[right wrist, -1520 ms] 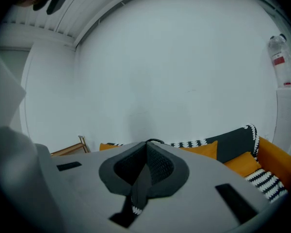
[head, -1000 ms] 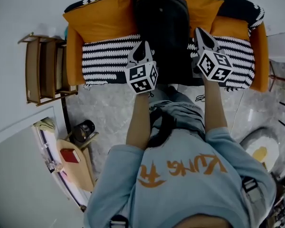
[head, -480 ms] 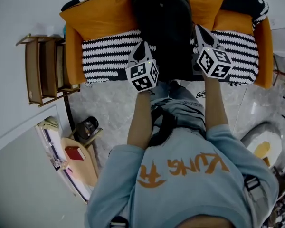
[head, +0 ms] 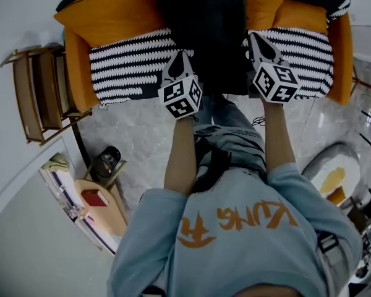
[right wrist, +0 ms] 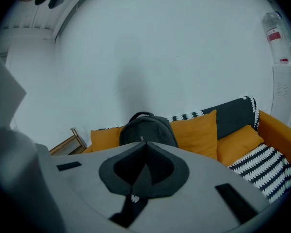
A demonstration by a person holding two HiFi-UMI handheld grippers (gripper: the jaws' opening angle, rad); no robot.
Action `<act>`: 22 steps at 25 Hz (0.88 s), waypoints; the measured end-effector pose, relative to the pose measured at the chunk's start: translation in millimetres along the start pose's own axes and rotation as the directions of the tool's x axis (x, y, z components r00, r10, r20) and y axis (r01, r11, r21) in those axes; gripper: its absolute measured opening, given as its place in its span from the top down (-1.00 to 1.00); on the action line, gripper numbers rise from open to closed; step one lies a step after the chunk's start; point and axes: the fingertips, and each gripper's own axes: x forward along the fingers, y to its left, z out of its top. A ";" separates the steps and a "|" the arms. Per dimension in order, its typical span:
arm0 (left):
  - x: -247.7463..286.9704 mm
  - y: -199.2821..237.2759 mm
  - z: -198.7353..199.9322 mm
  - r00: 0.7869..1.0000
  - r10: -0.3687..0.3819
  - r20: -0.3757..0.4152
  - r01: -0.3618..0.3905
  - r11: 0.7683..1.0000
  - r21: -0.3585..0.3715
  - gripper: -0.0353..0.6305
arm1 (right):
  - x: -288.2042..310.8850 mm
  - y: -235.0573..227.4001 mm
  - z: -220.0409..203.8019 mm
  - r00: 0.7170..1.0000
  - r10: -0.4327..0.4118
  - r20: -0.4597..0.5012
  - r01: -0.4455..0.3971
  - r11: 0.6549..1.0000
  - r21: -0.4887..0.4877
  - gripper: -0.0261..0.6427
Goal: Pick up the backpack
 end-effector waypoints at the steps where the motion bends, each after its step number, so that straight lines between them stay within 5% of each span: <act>1: 4.7 4.8 -2.3 1.000 0.009 -0.005 -0.009 1.000 -0.018 0.83 | 3.6 -1.0 -4.1 1.000 -0.004 -0.012 0.004 1.000 -0.002 0.93; 13: 54.8 47.5 -19.5 0.996 0.021 -0.092 -0.026 0.998 -0.055 0.83 | 50.6 -13.4 -39.5 0.989 -0.086 -0.120 0.085 0.996 -0.015 0.93; 22: 103.1 64.5 -30.7 0.987 0.000 -0.162 -0.001 1.000 -0.002 0.83 | 77.5 -33.3 -66.4 0.972 -0.144 -0.185 0.144 0.989 -0.016 0.93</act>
